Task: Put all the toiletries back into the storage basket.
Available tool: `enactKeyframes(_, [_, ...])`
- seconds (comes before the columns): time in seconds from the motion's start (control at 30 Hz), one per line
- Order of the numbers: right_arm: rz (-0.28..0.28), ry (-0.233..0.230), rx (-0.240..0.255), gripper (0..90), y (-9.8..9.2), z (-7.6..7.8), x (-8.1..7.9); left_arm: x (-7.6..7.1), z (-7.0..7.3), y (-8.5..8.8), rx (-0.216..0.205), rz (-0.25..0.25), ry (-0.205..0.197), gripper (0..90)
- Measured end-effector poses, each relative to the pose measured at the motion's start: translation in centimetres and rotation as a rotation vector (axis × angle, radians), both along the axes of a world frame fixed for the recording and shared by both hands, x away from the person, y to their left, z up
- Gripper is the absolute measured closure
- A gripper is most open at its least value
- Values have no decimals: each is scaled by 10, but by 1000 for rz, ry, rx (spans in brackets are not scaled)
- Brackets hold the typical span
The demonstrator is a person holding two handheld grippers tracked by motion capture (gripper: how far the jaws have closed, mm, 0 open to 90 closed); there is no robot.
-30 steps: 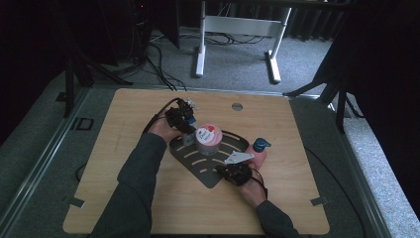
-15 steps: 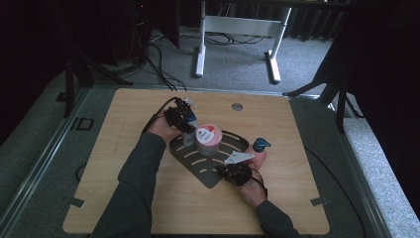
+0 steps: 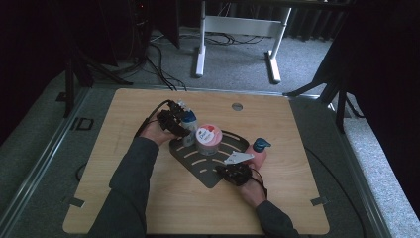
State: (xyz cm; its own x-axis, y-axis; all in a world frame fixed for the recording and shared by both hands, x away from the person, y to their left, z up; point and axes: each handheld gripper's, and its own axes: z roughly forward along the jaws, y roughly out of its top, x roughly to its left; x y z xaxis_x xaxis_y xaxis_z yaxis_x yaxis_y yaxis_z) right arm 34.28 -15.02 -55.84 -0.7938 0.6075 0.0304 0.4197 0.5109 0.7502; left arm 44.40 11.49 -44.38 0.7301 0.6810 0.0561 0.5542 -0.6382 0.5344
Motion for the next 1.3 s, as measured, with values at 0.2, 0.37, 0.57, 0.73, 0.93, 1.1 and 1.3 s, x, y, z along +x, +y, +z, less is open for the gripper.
enactKeyframes(0.2, [1, 0, 0, 900, 0, 0, 0, -17, 0, 6, -9, -6, -36, 429])
enactKeyframes(0.37, [2, -1, 1, 900, 0, 0, 0, -32, -1, 10, -21, -16, -55, 451])
enactKeyframes(0.57, [1, -1, 1, 900, 0, 0, 0, -49, -9, 8, -52, -43, -83, 543])
enactKeyframes(0.73, [0, 1, 3, 897, 0, 0, 0, -60, -14, 1, -61, -76, -87, 605])
enactKeyframes(0.93, [0, 2, 6, 892, 0, 0, 0, -73, -27, -16, -61, -126, -77, 715])
enactKeyframes(1.1, [1, 5, 7, 887, 0, 0, 1, -79, -42, -31, -48, -154, -77, 834])
enactKeyframes(1.3, [2, 5, 8, 885, -1, 0, 1, -83, -57, -46, -30, -180, -56, 898])
